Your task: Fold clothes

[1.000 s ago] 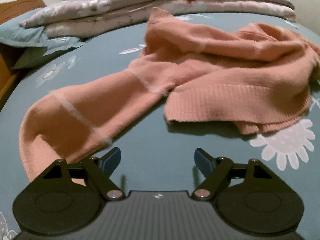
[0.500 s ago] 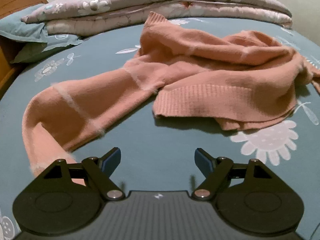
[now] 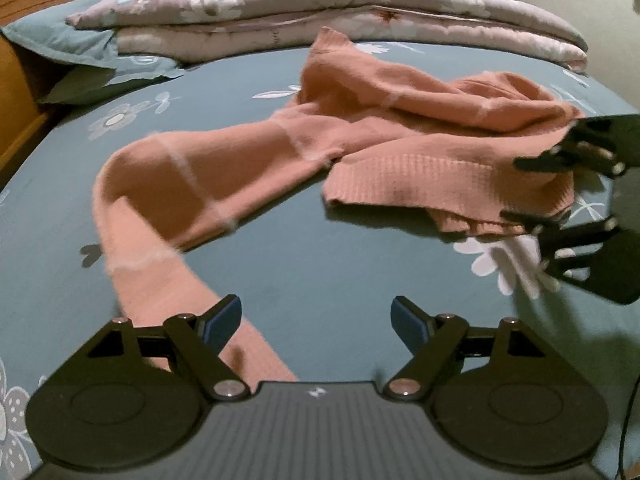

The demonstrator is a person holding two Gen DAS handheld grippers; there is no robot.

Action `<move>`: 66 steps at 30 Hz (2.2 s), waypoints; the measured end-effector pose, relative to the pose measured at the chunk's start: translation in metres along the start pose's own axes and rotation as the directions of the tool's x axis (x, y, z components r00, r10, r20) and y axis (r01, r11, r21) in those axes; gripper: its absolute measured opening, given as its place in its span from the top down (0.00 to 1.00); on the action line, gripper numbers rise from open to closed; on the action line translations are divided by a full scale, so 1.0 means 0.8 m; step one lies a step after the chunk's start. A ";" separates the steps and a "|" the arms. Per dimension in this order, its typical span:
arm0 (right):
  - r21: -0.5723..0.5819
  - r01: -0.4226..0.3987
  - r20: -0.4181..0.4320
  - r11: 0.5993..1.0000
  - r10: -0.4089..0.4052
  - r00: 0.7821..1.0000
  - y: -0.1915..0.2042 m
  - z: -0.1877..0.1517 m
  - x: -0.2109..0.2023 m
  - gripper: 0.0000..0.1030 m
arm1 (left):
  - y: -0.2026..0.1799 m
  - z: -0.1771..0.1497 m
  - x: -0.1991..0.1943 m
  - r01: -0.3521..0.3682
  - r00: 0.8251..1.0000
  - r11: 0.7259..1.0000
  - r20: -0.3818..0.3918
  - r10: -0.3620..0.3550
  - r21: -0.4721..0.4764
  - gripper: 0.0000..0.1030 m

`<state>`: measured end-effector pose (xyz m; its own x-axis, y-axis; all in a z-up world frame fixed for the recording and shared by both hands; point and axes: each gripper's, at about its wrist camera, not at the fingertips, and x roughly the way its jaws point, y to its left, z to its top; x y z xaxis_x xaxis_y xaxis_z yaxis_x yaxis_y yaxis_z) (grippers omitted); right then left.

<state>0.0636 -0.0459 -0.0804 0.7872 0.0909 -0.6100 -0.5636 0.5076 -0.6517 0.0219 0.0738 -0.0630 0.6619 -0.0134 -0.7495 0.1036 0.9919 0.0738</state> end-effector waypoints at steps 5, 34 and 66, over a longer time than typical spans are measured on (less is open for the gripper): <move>-0.202 -0.023 -0.023 0.979 0.019 1.000 0.036 0.008 0.006 0.51 | 0.016 -0.014 -0.008 0.003 1.000 1.000 0.007 -0.003 -0.008 0.20; 0.317 -0.105 0.005 0.943 0.109 0.994 -0.079 0.038 -0.043 0.93 | -0.021 -0.005 -0.005 0.053 0.986 0.963 0.137 -0.092 0.266 0.20; 0.349 -0.084 0.056 0.933 0.069 0.996 -0.070 -0.056 -0.072 0.44 | -0.135 0.118 0.069 -0.104 0.929 0.781 0.341 -0.145 0.615 0.94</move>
<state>0.0388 -0.1178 -0.0285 0.7591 0.1733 -0.6275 -0.5050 0.7650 -0.3997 0.1173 -0.0459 -0.0505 0.8528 -0.1995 -0.4827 0.4692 0.6986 0.5402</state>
